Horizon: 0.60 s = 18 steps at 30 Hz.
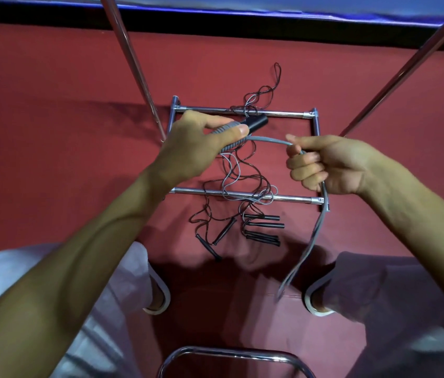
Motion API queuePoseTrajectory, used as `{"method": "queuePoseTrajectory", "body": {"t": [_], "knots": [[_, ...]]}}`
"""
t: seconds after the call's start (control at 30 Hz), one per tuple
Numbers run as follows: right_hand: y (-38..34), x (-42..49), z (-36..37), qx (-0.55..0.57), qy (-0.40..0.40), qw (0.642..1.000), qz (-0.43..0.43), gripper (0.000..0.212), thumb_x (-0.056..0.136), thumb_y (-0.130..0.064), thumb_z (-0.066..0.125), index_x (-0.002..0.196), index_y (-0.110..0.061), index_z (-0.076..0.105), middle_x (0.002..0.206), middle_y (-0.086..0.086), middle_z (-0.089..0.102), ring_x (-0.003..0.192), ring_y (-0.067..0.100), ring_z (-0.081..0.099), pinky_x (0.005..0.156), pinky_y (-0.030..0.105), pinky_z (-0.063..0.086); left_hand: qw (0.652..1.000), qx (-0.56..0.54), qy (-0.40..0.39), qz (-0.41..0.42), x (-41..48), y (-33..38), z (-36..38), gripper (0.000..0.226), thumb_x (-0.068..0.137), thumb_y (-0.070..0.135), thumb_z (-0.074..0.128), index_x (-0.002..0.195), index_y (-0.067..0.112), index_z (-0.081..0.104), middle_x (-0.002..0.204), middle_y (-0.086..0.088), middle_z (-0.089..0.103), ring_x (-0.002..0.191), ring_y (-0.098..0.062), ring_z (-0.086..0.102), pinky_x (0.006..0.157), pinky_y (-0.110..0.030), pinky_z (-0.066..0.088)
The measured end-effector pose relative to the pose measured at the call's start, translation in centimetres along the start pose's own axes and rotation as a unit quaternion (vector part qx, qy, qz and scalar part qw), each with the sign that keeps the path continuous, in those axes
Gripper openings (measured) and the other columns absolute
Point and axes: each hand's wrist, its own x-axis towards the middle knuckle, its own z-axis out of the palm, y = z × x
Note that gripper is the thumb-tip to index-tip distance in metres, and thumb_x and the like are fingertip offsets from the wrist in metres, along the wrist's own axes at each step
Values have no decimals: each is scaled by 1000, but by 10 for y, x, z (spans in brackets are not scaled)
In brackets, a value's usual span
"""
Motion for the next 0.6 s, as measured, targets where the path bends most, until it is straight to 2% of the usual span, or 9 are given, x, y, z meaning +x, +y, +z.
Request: {"method": "queuePoseTrajectory", "body": {"t": [0.03,0.1,0.23,0.3,0.37,0.4,0.43,0.53,0.6], "knots": [[2,1,2,-49,17,998,-24,36,96,-35,52,64,-20,51,51,-11,23,48,4,10,40,18,8,1000,17,12,4,1,-1,1,34,89,51,74,113,28,79,91,32,56,44,-6,50,63,-22,39],[5,2,6,-202,70,969,-121,42,105,-32,48,68,-14,53,48,-9,25,44,6,15,41,21,7,999,43,32,5,2,-4,-1,35,87,54,74,112,30,79,86,39,61,46,7,51,66,-23,41],[10,0,6,-487,150,813,-283,29,104,-28,58,84,-7,65,44,-9,45,41,6,34,42,21,29,997,68,48,4,2,-8,-1,34,85,57,74,108,32,80,77,37,66,48,13,50,69,-22,42],[10,-2,2,-572,188,731,-321,30,103,-33,60,81,-13,65,50,-8,58,44,5,48,52,22,40,996,70,46,1,3,-8,0,33,86,58,73,103,32,81,54,26,61,47,9,49,67,-23,42],[9,-2,0,-621,217,677,-330,38,104,-37,56,73,-17,63,56,-6,65,51,2,55,60,23,42,996,79,44,0,4,-9,0,34,85,61,71,94,31,82,45,18,51,47,0,48,63,-27,44],[8,-2,0,-624,220,674,-328,41,105,-38,54,70,-18,63,57,-6,65,52,1,55,60,22,41,995,89,47,1,4,-11,1,36,84,64,71,90,30,81,45,15,50,49,-6,49,63,-29,45],[8,-1,1,-603,216,697,-322,44,105,-37,53,67,-17,62,56,-7,64,50,2,52,58,19,38,993,107,50,1,5,-13,2,41,82,67,70,86,27,80,46,13,50,51,-10,49,62,-30,45],[13,4,8,-416,172,855,-256,48,107,-31,51,63,-12,59,44,-9,44,41,6,32,43,20,25,975,216,41,-16,6,-19,10,64,76,79,62,72,15,64,56,6,47,59,-22,50,57,-32,35],[15,6,12,-282,139,932,-181,47,108,-31,48,66,-11,56,45,-7,29,41,8,21,43,23,9,956,292,7,-16,4,-21,16,67,76,84,56,73,17,55,65,2,49,67,-29,53,59,-34,33]]}}
